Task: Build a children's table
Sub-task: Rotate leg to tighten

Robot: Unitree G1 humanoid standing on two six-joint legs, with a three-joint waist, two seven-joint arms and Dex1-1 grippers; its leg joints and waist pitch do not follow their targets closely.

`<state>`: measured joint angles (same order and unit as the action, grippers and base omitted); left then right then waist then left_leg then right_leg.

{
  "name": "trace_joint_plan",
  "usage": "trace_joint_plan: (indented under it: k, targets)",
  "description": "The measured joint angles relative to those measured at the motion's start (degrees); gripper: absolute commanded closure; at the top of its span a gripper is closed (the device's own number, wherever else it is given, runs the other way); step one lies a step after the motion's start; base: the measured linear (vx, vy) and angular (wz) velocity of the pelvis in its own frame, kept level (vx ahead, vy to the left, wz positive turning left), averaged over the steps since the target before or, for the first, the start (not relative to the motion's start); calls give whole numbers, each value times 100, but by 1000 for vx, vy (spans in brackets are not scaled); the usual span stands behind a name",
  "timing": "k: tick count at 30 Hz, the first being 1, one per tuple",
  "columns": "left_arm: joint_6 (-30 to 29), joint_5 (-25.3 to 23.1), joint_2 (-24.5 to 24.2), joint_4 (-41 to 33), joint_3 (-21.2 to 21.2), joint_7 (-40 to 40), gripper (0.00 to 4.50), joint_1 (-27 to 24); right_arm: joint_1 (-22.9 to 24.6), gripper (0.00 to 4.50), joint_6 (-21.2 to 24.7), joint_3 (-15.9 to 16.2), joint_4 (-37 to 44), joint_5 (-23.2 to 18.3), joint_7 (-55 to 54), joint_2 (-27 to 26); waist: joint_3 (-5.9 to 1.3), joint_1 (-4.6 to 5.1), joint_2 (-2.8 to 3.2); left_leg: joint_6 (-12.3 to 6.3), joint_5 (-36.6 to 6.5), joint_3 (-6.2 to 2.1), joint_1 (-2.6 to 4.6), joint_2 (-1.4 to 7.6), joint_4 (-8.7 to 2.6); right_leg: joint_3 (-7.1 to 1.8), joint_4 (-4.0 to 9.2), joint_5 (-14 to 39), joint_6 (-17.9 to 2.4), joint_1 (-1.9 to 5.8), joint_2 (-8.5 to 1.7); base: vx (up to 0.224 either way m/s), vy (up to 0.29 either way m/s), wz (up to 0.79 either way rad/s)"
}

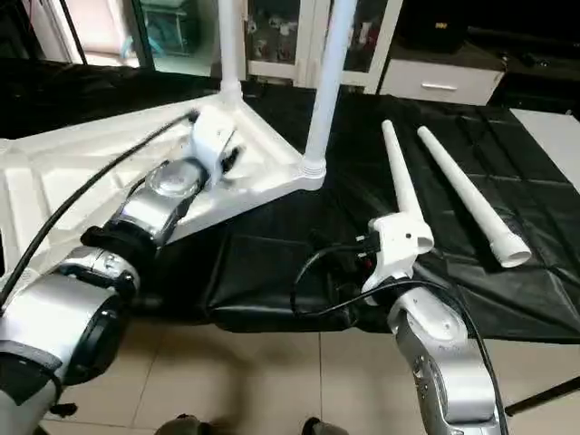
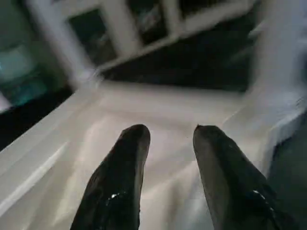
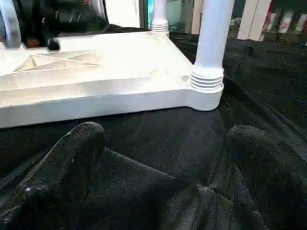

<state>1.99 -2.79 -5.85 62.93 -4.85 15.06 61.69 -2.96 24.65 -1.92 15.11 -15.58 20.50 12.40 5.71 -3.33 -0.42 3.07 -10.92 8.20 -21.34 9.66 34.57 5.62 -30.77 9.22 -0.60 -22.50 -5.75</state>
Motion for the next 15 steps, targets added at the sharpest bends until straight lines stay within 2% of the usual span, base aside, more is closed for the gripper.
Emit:
trace_joint_plan:
  k: [3,4,6,7,9,10,12,15]
  targets:
    - [-131,462,83,-999,2,950,261,-197,46,0,14,8,187,-108,102,13,7,23,32,0,0,25,5,-2,-13,1,40,-17,-18,6,-15,0,0,0]
    - [-416,641,-105,-1884,-95,1248,261,-551,80,0,42,39,317,-187,195,44,-3,68,56,0,0,48,22,-3,-17,-2,33,-38,-46,3,-28,0,0,0]
    - [-697,760,-436,-2564,-184,1514,261,-894,153,0,97,38,440,-229,303,169,-5,121,68,-1,0,64,37,-12,-14,2,-19,-44,-45,1,-52,0,0,0]
    - [-965,818,-688,-3066,-236,1674,261,-1138,179,0,137,58,495,-235,388,234,-12,156,80,0,0,64,59,-9,-21,3,-31,-43,-44,-22,-51,0,0,0]
    - [-1518,1003,-1183,-3965,-313,2048,261,-1635,257,0,179,176,588,-267,553,354,-22,158,112,0,0,66,31,-8,-40,3,-54,-66,-39,-54,-50,0,0,0]
    - [-1943,1161,-1656,-4678,-357,2412,261,-2089,343,0,215,277,718,-302,690,446,-22,165,129,2,1,71,41,-3,-41,-2,-80,-108,-39,-64,-50,0,0,0]
    - [-2372,1225,-2140,-5209,-355,2748,261,-2537,377,0,229,320,739,-316,775,491,-22,143,138,6,0,71,61,0,-38,-9,-147,-111,-39,-82,-47,38,-28,4]
    - [-2948,1325,-2781,-6213,-296,3221,261,-3469,331,0,227,344,735,-322,800,513,-33,105,166,25,9,119,55,23,-63,-36,-227,-114,-42,-127,-45,76,-57,15]
